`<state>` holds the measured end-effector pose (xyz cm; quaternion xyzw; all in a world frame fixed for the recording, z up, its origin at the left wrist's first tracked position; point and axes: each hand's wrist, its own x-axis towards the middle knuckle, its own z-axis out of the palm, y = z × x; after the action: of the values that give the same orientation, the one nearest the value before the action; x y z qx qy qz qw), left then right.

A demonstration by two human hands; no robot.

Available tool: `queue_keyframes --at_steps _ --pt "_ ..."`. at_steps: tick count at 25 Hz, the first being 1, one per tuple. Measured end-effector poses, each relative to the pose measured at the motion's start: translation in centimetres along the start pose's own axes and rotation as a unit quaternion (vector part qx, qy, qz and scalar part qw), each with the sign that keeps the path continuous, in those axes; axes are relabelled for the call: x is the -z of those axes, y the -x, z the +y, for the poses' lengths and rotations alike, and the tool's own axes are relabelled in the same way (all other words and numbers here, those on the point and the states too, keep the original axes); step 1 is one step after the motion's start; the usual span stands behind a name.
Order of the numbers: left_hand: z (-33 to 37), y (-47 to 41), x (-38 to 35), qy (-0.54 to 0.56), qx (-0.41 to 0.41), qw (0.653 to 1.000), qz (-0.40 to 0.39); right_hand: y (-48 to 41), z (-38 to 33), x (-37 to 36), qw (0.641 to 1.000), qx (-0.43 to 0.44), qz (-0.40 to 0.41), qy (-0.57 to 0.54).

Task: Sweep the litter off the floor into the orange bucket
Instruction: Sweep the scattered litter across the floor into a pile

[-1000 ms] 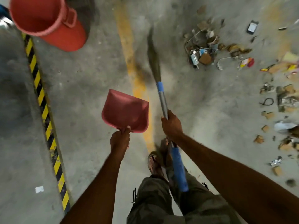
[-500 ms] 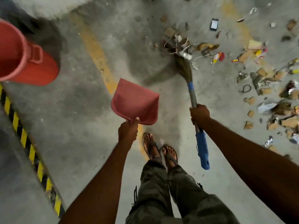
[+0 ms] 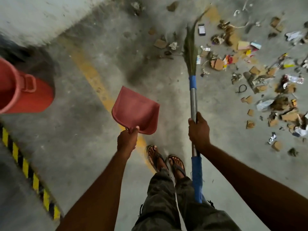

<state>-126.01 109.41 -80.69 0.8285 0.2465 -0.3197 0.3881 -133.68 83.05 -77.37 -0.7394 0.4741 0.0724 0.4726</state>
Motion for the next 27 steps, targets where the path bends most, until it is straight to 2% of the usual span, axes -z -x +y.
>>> queue_keyframes --at_steps 2,5,8,10,12,15,18,20,23,27 --pt "-2.6 0.1 1.6 0.013 0.037 0.999 0.021 1.5 -0.7 -2.8 0.997 0.004 -0.072 0.002" --pt "-7.5 -0.4 4.4 0.021 0.083 0.994 0.061 2.5 -2.3 -7.2 0.979 0.035 -0.190 0.063" --pt "-13.7 -2.2 6.7 0.014 0.119 0.990 0.081 3.2 -4.3 -12.4 0.935 0.082 -0.300 0.169" --pt "-15.4 -2.5 8.4 0.028 0.139 0.985 0.097 3.5 -5.5 -15.9 0.909 0.109 -0.334 0.223" --pt "-14.6 -2.0 9.9 0.028 0.136 0.984 0.108 2.8 -6.3 -18.8 0.915 0.057 -0.341 0.209" --pt "-13.3 -2.6 11.0 0.050 0.135 0.984 0.100 1.2 -7.3 -20.8 0.953 -0.052 -0.261 0.145" --pt "-11.9 -4.3 11.0 0.056 0.134 0.985 0.089 1.9 -8.7 -20.4 0.983 -0.043 -0.136 0.114" --pt "-10.9 -5.8 10.6 0.057 0.125 0.987 0.082 3.0 -9.6 -19.6 0.992 -0.027 -0.099 0.077" --pt "-9.1 -8.4 10.0 0.063 0.113 0.989 0.069 2.9 -11.1 -18.6 0.990 0.005 -0.122 0.067" --pt "-2.4 -9.2 9.9 0.036 0.077 0.995 0.051 -3.5 -13.1 -17.6 0.973 0.022 -0.199 0.115"
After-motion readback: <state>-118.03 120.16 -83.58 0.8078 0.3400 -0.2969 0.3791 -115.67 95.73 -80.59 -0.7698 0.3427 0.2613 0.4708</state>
